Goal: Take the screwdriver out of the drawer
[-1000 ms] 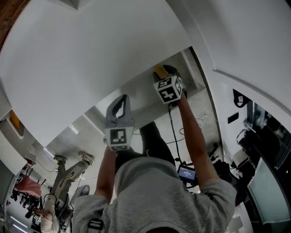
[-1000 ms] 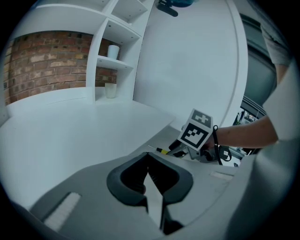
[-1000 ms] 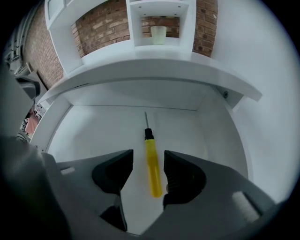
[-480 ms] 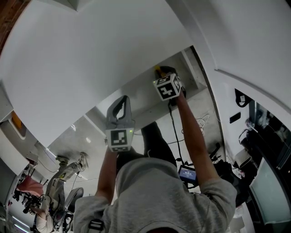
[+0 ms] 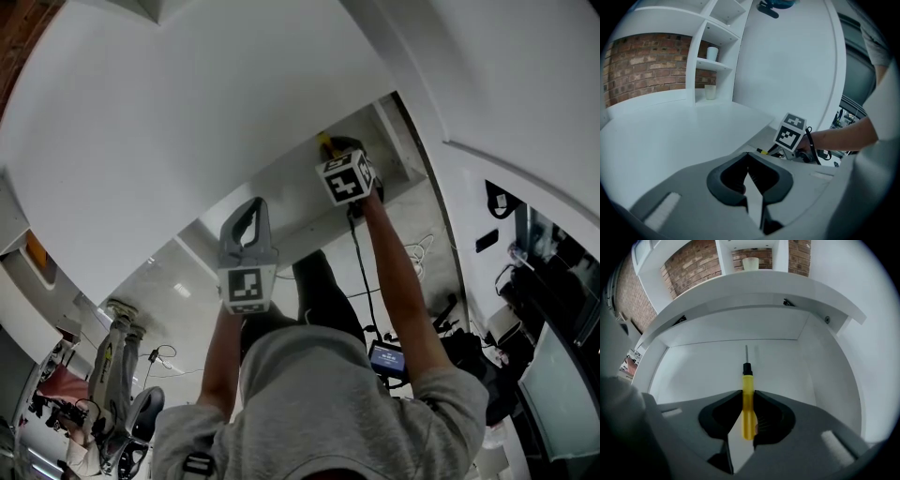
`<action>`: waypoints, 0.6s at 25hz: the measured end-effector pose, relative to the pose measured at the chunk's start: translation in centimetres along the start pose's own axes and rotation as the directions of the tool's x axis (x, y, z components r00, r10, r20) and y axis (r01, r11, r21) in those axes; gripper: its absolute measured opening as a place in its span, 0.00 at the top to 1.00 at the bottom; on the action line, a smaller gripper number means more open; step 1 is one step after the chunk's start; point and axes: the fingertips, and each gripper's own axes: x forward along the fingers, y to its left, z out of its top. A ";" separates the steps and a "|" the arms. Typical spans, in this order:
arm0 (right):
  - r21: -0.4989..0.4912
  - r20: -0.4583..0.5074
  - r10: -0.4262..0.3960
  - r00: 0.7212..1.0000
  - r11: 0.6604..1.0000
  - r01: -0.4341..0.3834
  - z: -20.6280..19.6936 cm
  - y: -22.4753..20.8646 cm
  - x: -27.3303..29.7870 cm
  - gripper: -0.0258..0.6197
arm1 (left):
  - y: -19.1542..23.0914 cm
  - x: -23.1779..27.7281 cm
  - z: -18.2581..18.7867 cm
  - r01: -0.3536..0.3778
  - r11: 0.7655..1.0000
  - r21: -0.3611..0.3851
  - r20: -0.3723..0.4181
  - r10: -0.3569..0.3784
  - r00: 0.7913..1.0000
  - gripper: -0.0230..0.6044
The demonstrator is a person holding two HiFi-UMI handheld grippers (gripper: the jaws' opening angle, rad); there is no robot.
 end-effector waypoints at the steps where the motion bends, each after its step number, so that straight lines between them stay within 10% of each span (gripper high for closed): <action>1: 0.009 -0.001 0.004 1.000 1.000 -0.004 -0.1 0.0 -0.1 0.83 | 0.0 -0.1 0.1 0.000 1.000 0.000 0.003 0.000 1.000 0.94; 15: 0.117 0.073 -0.014 0.997 0.993 0.006 -0.6 -0.1 -4.2 0.83 | -1.5 -1.9 2.2 0.037 0.998 0.059 0.049 -0.040 0.998 0.94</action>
